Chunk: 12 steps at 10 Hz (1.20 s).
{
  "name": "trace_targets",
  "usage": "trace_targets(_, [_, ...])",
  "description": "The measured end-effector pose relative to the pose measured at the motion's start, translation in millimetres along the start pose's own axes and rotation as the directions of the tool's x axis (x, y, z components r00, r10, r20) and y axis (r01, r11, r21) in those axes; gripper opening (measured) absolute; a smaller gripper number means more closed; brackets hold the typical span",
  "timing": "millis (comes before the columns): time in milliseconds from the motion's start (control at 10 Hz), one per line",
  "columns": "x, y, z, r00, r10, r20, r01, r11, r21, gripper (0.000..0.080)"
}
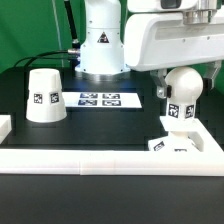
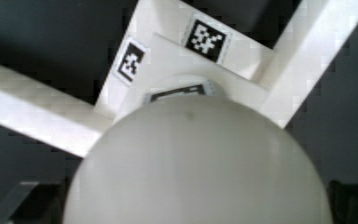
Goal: Assemble lamp
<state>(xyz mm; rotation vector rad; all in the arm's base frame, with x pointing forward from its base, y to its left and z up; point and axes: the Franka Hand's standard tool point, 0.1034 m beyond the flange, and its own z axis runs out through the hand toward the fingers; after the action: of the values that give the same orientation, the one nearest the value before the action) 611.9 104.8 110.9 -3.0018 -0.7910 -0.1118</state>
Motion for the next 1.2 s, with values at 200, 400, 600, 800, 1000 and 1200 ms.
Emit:
trace_targets(200, [-1.0, 1.6, 0.1, 0.988, -0.154, 0.004, 0.154, 0.988, -0.003, 0.0698])
trace_targets(400, [-1.5, 2.1, 0.2, 0.964, -0.267, 0.010, 0.268, 0.964, -0.007, 0.0698])
trace_targets(600, [-2.5, 2.9, 0.4, 0.928, -0.373, 0.019, 0.373, 0.928, -0.010, 0.0698])
trace_targets(800, [-2.3, 2.4, 0.4, 0.893, -0.450, 0.025, 0.450, 0.893, -0.014, 0.0698])
trace_targets(1000, [-2.9, 3.7, 0.5, 0.876, -0.481, 0.029, 0.481, 0.877, -0.015, 0.0576])
trace_targets(1200, [-3.1, 4.0, 0.5, 0.878, -0.478, 0.029, 0.478, 0.878, -0.015, 0.0577])
